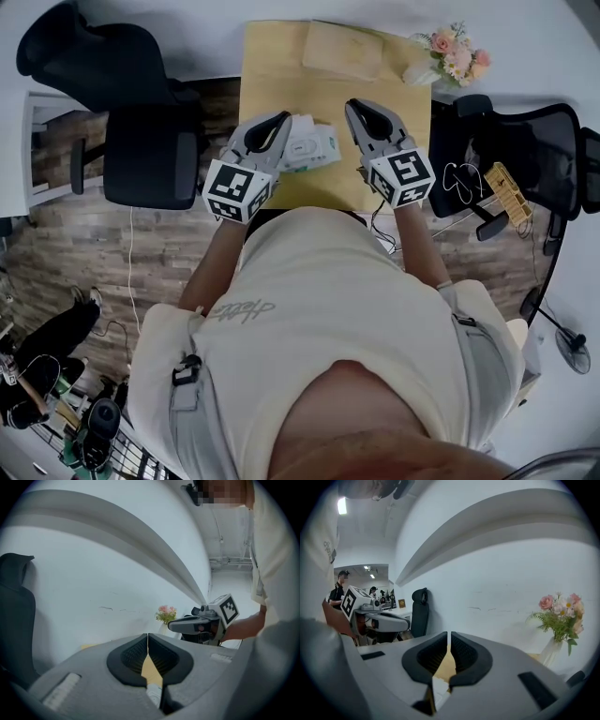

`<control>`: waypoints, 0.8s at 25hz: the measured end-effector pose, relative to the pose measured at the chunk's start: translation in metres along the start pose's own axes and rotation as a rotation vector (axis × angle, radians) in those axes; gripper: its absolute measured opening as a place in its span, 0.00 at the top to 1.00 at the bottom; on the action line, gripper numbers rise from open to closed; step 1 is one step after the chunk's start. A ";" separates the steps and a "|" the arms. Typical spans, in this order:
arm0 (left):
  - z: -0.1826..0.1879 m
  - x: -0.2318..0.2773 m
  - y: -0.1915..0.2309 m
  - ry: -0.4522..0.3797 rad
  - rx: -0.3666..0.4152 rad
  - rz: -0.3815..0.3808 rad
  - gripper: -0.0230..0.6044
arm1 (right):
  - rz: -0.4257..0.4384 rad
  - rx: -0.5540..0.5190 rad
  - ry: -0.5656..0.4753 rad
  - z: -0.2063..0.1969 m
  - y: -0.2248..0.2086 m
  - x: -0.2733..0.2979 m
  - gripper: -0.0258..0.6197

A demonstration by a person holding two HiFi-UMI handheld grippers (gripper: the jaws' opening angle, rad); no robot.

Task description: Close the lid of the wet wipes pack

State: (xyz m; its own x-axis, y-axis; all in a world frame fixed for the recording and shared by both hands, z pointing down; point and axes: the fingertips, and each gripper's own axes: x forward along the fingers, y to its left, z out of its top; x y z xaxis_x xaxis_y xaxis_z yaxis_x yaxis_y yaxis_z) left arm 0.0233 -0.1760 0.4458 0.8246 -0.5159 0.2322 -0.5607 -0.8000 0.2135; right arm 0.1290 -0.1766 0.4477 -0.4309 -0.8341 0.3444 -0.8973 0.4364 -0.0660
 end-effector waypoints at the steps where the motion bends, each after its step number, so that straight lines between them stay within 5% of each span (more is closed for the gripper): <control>1: 0.000 0.000 0.000 0.000 0.000 -0.001 0.94 | -0.002 0.004 -0.001 -0.001 0.000 0.000 0.94; 3: -0.003 0.000 0.000 0.001 -0.004 0.001 0.94 | -0.012 0.004 0.003 -0.003 -0.001 0.001 0.84; 13: -0.013 -0.004 0.005 0.005 -0.033 0.040 0.94 | 0.020 0.032 0.079 -0.036 -0.005 0.009 0.85; 20: -0.024 -0.001 0.015 0.018 -0.066 0.066 0.94 | 0.064 -0.050 0.209 -0.098 -0.006 0.036 0.85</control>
State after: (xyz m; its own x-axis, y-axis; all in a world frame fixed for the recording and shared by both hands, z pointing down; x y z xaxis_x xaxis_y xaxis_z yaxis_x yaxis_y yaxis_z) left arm 0.0127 -0.1806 0.4712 0.7847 -0.5605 0.2646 -0.6177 -0.7425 0.2590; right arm 0.1280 -0.1765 0.5527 -0.4530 -0.7181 0.5283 -0.8606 0.5069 -0.0490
